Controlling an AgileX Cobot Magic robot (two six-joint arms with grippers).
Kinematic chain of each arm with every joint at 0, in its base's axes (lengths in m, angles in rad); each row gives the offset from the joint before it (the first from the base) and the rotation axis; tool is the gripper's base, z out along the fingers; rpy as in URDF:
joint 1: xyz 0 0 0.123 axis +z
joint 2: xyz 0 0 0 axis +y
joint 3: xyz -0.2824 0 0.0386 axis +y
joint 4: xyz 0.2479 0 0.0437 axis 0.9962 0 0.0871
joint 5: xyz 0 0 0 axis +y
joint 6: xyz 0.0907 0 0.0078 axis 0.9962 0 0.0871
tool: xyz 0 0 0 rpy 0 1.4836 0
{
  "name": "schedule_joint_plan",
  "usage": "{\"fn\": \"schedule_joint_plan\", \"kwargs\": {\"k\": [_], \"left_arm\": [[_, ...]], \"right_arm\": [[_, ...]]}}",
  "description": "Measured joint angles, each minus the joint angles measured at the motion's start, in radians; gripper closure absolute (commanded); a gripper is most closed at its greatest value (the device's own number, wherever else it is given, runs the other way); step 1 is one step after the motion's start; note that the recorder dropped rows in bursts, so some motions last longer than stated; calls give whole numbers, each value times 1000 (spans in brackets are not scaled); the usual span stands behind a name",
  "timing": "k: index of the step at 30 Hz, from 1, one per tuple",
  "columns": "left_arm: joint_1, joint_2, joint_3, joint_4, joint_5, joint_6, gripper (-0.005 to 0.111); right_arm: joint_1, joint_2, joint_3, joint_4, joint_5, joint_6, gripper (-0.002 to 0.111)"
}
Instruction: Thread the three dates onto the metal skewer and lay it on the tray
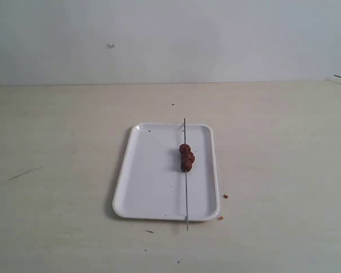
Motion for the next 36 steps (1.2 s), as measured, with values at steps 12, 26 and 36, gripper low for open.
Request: {"fn": "schedule_joint_plan", "kwargs": {"k": [12, 26, 36], "left_arm": [[303, -46, 35, -68, 83, -4, 107], [320, -46, 35, -64, 106, -4, 107], [320, -46, 35, -64, 106, -4, 107]], "right_arm": [[0, 0, 0, 0, 0, 0, 108], [0, 0, 0, 0, 0, 0, 108], [0, 0, 0, 0, 0, 0, 108]]}}
